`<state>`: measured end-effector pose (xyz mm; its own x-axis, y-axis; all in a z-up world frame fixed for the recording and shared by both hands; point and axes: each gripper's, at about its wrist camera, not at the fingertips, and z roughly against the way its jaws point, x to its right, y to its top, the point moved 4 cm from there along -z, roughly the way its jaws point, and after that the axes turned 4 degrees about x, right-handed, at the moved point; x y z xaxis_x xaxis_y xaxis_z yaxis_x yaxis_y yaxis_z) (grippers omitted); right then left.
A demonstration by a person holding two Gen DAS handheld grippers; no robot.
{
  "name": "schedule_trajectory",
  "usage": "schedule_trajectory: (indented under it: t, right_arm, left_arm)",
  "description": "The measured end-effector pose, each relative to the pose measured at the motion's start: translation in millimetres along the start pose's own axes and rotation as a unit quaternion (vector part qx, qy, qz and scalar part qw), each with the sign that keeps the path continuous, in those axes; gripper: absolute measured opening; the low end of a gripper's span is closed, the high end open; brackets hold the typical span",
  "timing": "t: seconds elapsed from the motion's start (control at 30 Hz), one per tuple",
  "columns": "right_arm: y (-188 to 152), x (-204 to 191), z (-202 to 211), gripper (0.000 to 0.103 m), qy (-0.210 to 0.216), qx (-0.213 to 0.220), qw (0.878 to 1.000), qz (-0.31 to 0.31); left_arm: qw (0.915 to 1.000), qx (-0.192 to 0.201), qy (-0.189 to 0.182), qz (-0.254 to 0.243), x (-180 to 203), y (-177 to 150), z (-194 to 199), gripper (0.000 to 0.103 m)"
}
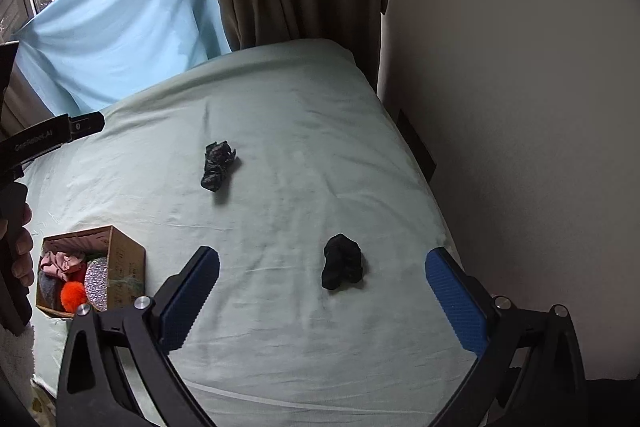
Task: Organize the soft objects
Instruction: 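Grasp the black patterned scarf with the left tool while the right tool grasps the black sock, then carry the black scarf and black sock over the cardboard box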
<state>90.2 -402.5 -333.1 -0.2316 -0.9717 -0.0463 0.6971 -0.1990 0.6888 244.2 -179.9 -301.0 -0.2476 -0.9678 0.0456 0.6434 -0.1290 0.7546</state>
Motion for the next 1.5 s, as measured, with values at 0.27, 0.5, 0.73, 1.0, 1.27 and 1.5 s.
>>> schedule_trajectory:
  t: [0.27,0.5,0.73,1.0,1.27,1.5]
  right_arm:
    - [-26.6,19.2,-88.4,0.102,-0.004,-0.04,0.999,-0.034]
    - [-49.1,24.3,-152.5,0.097,-0.022,-0.053,0.997,-0.045]
    - [-61.5,25.2,-199.0,0.096,-0.033,-0.067,0.996,-0.045]
    - [-70.3,22.2,-228.6,0.067,-0.024,-0.097,0.994,-0.033]
    - [-76.4,19.1,-224.8,0.037,-0.041,-0.088,0.995,-0.001]
    - [-70.9,23.7,-215.4,0.027,-0.036,-0.08,0.996,0.002]
  left_arm:
    - [0.9966,-0.07,0.0,-0.043,27.6,-17.8,-127.4,0.103]
    - [0.9944,-0.092,0.003,-0.053,27.6,-32.0,-220.8,0.099]
    - [0.9922,-0.116,0.013,-0.042,18.4,-43.7,-282.0,0.096]
    - [0.9885,-0.15,0.006,-0.018,10.0,-51.5,-315.4,0.057]
    - [0.9883,-0.148,-0.004,-0.038,18.3,-51.4,-319.4,0.035]
    - [0.9899,-0.136,-0.01,-0.038,17.7,-44.5,-298.5,0.034]
